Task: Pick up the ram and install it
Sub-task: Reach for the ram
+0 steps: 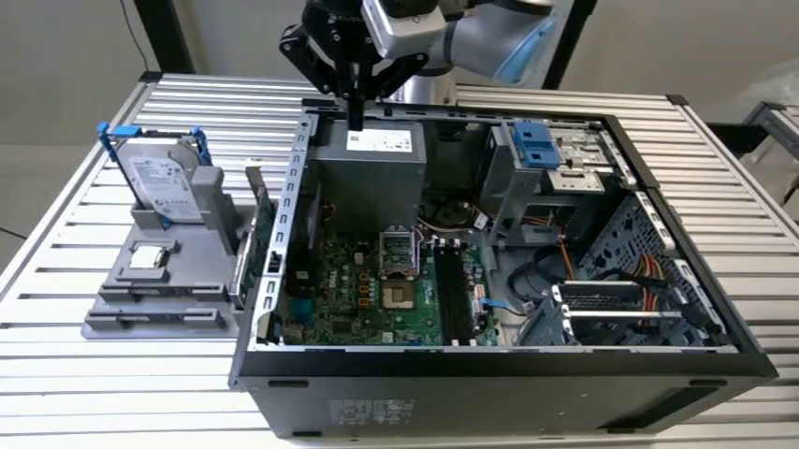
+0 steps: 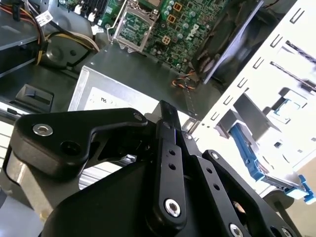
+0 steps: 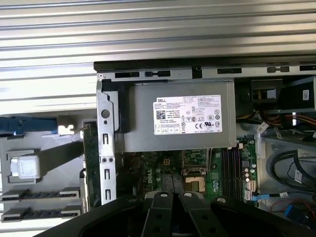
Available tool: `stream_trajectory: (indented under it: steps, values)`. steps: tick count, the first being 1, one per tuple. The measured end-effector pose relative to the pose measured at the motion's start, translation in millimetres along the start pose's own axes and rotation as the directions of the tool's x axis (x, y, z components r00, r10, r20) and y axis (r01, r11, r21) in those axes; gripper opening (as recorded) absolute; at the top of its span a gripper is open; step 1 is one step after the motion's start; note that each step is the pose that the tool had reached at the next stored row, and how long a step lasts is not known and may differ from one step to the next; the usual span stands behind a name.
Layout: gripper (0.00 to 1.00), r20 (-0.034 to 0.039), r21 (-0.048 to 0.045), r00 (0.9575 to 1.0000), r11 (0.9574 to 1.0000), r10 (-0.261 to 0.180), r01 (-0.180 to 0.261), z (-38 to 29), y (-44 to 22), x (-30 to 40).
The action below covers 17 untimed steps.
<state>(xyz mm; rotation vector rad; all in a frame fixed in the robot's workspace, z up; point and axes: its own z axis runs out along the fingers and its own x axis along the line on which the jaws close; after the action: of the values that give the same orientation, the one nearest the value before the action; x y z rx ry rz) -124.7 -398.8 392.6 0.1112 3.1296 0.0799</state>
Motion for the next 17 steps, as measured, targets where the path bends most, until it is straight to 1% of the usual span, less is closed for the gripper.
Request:
stream_trajectory:
  steps: [17]
  values:
    - [0.0, 0.0, 0.0, 1.0, 1.0, 0.0, 0.0, -0.3, -1.7, 24.6]
